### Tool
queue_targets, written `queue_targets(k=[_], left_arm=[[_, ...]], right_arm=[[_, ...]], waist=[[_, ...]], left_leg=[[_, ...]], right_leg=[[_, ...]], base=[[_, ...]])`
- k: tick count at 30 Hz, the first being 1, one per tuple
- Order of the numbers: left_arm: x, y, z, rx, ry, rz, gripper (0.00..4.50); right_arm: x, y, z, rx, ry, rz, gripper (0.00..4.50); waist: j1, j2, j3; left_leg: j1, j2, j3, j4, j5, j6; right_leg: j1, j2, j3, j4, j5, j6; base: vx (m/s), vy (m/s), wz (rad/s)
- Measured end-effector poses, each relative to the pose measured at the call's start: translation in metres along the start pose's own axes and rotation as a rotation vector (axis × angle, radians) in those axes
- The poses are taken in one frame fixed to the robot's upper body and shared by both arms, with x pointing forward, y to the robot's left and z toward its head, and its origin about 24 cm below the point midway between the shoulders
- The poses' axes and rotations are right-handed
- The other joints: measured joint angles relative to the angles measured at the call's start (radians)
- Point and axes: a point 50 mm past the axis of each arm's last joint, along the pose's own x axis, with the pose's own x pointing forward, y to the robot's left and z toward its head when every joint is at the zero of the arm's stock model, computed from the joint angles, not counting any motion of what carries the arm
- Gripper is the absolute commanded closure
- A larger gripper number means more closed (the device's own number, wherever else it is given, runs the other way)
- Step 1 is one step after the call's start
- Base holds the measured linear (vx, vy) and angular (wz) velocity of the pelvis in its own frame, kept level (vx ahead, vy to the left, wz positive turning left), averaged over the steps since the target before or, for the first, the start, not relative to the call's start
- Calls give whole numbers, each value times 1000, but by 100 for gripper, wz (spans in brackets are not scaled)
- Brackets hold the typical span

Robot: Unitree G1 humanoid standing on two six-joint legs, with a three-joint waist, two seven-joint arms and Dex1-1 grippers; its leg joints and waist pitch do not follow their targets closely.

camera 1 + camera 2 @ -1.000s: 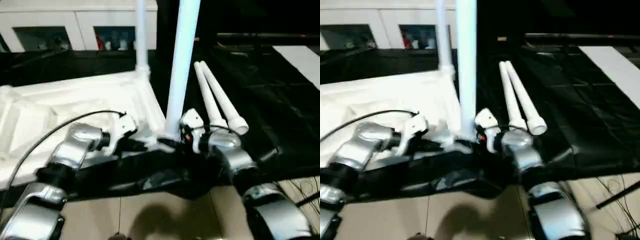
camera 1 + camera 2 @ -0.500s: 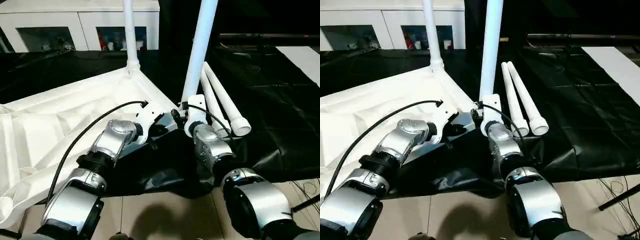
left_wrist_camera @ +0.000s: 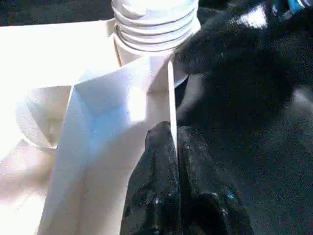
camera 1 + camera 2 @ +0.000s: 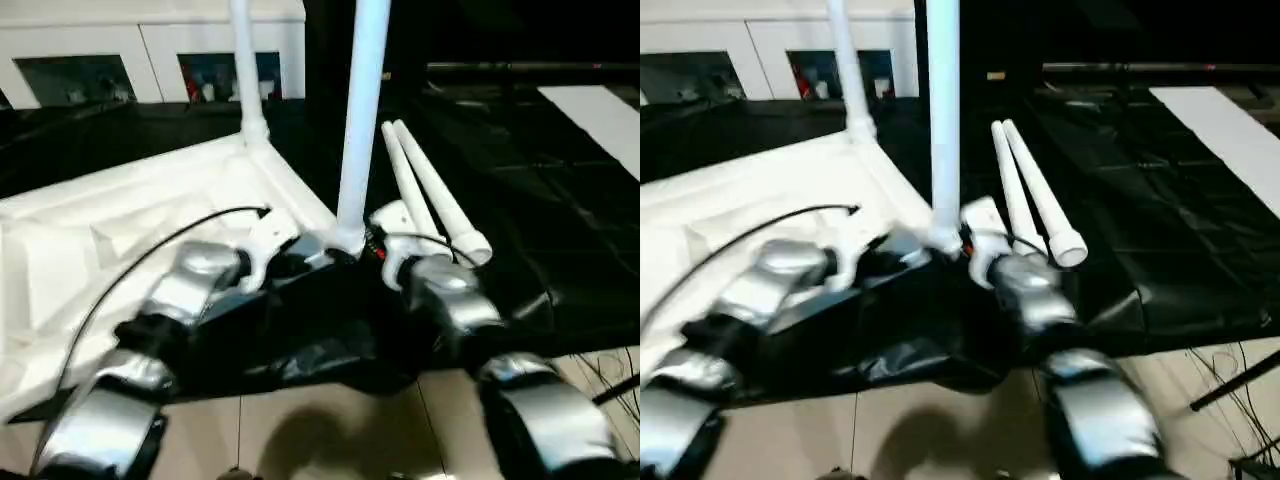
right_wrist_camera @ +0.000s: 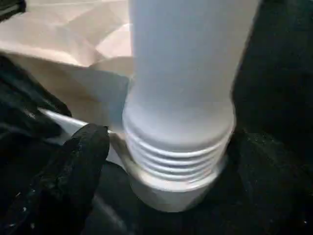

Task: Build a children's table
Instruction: Rotate leg to tighten

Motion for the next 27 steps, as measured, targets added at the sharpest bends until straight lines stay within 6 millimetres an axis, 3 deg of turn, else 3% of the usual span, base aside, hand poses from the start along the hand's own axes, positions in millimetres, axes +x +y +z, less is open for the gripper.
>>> queue_targets(k=[6,10,13,23,27], left_arm=[[-20,-15,-10,33,6,-222,450],[-23,-18,-10,35,5,-263,450],[-23,-19,-11,34,8,-276,450],[-25,-17,-12,30,12,-268,450],[-21,-13,-14,8,9,-205,450]], right_arm=[[-8,11,4,-54,17,298,33],[-12,13,5,-76,26,373,33],[-15,13,4,-85,53,412,68],[-12,17,3,-76,54,433,148],[-1,19,0,-21,26,291,169]], waist=[[26,-1,0],[30,-3,1],[33,-4,1],[27,-4,1],[20,-4,1]], left_leg=[[-2,2,2,1,0,1],[-2,2,3,3,-1,0],[-2,2,3,3,-1,-1],[-1,2,2,4,-2,-2],[1,2,1,4,-2,-3]], right_leg=[[-1,0,-2,1,-2,-2],[-1,-2,-1,1,-2,-3],[-1,-2,-1,2,-2,-3],[-1,-1,-1,5,-2,-2],[0,-1,-1,6,-1,-2]], base=[[0,0,0],[0,0,0],[0,0,0],[0,0,0],[0,0,0]])
